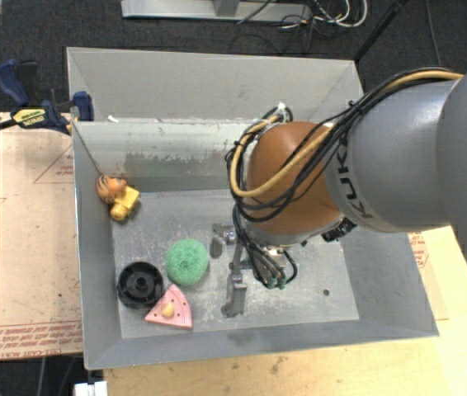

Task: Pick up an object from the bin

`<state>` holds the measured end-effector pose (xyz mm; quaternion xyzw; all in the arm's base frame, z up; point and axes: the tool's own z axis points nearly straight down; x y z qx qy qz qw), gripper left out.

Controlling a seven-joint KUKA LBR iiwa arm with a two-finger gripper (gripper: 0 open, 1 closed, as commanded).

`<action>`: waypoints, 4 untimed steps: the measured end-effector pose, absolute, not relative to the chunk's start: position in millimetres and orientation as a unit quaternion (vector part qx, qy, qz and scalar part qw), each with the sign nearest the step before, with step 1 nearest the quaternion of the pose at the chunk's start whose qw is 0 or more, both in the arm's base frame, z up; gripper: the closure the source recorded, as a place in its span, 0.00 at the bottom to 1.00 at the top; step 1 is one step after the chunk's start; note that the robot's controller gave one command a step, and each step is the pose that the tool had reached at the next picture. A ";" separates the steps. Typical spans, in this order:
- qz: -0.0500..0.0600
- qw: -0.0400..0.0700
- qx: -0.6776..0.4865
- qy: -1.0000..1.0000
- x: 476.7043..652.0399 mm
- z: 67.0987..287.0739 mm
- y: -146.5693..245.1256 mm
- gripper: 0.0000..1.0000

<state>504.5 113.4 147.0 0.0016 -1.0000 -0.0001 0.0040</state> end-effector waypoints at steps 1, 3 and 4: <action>-0.001 0.000 0.000 -1.000 506.2 151.5 112.9 0.00; -0.003 0.000 0.047 -0.999 501.2 89.0 175.2 0.00; 0.000 -0.001 0.066 -0.998 507.9 78.4 181.5 0.00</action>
Offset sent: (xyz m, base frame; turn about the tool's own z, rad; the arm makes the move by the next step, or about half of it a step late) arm 0.0017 0.0839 -0.0635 -0.1001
